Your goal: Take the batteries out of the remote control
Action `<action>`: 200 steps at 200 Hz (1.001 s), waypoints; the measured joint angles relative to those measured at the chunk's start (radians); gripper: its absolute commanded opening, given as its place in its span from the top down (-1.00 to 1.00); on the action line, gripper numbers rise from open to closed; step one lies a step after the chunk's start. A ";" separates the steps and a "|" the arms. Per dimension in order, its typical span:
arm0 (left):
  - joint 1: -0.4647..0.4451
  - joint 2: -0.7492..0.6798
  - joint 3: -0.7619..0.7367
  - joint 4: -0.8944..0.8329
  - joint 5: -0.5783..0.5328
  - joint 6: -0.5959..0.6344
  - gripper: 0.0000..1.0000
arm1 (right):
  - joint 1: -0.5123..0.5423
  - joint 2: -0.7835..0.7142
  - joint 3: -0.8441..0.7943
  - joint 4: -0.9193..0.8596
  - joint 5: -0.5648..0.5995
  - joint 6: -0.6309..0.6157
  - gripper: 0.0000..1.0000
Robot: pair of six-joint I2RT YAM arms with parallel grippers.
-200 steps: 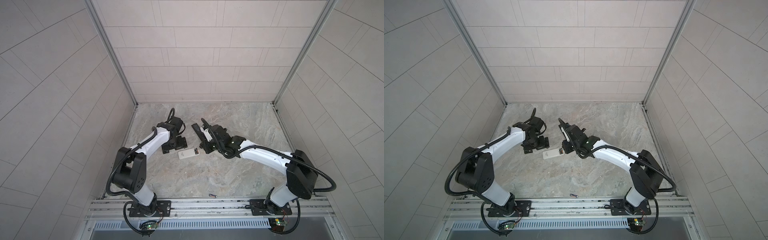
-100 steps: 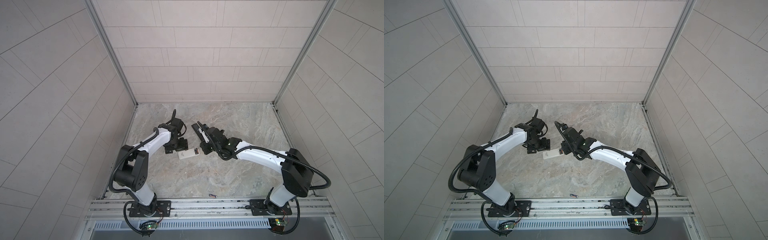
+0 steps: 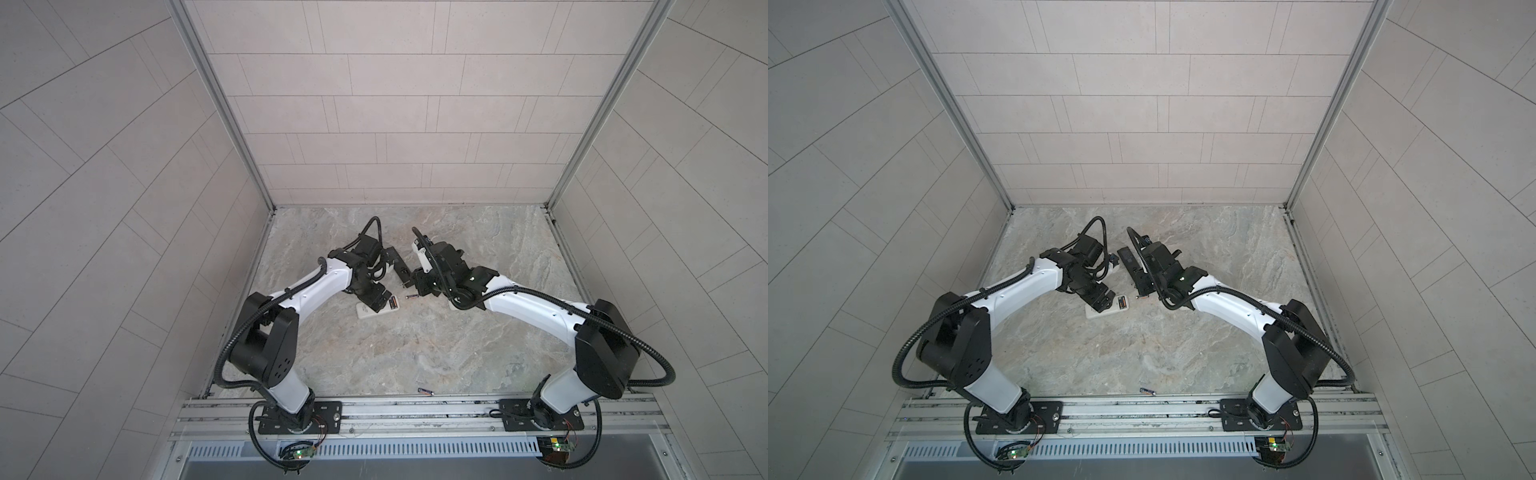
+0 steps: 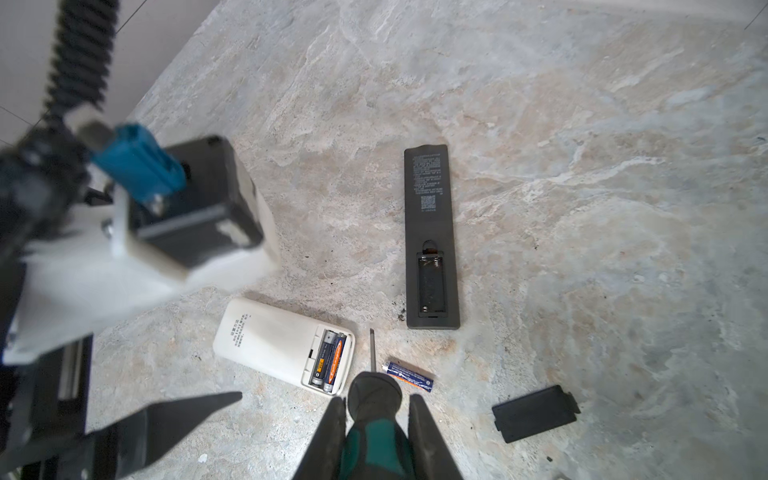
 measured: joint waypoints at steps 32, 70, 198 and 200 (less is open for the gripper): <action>-0.032 0.017 -0.002 0.048 -0.040 0.135 -0.96 | -0.014 -0.037 -0.033 0.009 -0.020 0.004 0.77; -0.029 0.052 -0.027 0.158 -0.099 0.159 -0.96 | -0.037 -0.078 -0.062 0.011 -0.026 0.005 0.75; -0.028 -0.206 -0.348 0.640 -0.239 0.065 -1.00 | -0.037 -0.111 -0.113 0.008 -0.027 -0.002 0.72; -0.028 -0.206 -0.348 0.641 -0.238 0.067 -1.00 | -0.037 -0.111 -0.113 0.008 -0.027 -0.002 0.72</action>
